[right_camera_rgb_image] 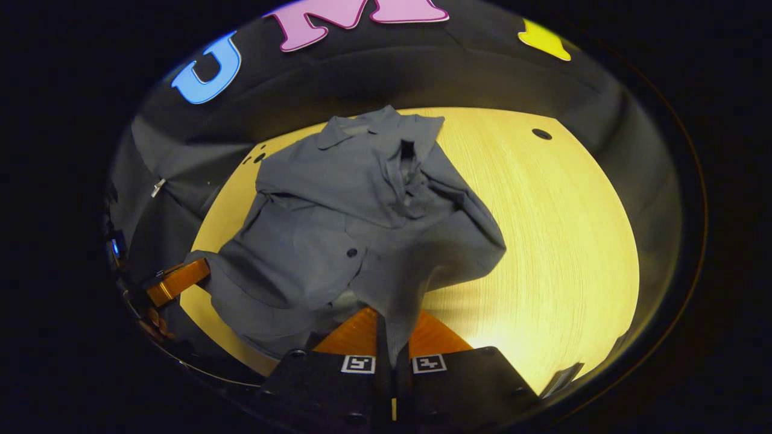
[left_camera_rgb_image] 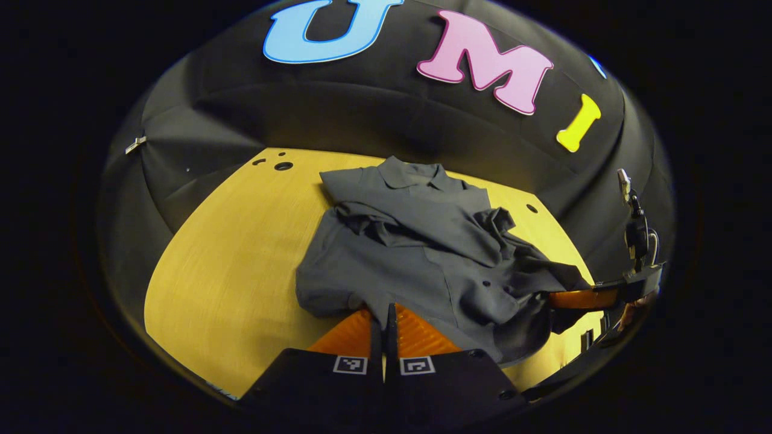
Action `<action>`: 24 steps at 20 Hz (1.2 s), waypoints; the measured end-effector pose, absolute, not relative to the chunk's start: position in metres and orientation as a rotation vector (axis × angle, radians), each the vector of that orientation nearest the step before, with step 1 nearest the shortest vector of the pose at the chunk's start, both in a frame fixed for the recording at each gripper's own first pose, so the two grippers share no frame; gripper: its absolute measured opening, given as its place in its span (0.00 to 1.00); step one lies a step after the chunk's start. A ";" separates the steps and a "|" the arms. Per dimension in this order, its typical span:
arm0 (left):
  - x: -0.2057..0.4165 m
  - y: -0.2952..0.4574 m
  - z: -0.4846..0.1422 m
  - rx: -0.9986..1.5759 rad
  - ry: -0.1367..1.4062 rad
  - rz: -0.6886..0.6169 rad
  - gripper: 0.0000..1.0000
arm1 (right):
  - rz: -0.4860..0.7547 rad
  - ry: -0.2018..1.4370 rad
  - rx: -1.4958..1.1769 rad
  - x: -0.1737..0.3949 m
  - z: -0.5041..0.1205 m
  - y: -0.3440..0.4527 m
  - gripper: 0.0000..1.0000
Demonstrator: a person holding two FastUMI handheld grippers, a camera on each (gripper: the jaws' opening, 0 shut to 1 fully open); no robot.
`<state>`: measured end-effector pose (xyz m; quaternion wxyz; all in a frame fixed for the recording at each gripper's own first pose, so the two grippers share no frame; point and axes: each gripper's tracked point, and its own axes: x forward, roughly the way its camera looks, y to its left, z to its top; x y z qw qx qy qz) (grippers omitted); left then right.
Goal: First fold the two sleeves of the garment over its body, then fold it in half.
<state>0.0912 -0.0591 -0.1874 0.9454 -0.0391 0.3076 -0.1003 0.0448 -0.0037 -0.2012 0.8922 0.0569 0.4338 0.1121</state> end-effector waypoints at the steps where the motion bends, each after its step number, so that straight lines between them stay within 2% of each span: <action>1: 0.099 -0.058 -0.178 -0.075 0.608 -0.206 0.05 | 0.236 0.886 0.115 0.052 -0.195 -0.003 0.08; 7: 0.142 -0.060 -0.122 -0.095 0.500 -0.221 0.05 | 0.252 0.788 0.126 0.099 -0.156 0.006 0.07; 14: 0.193 -0.056 -0.082 -0.098 0.443 -0.236 0.05 | 0.273 0.684 0.076 0.158 -0.120 0.007 0.07; 24: 0.320 -0.050 -0.056 -0.160 0.369 -0.212 0.06 | 0.282 0.564 0.075 0.273 -0.090 0.021 0.07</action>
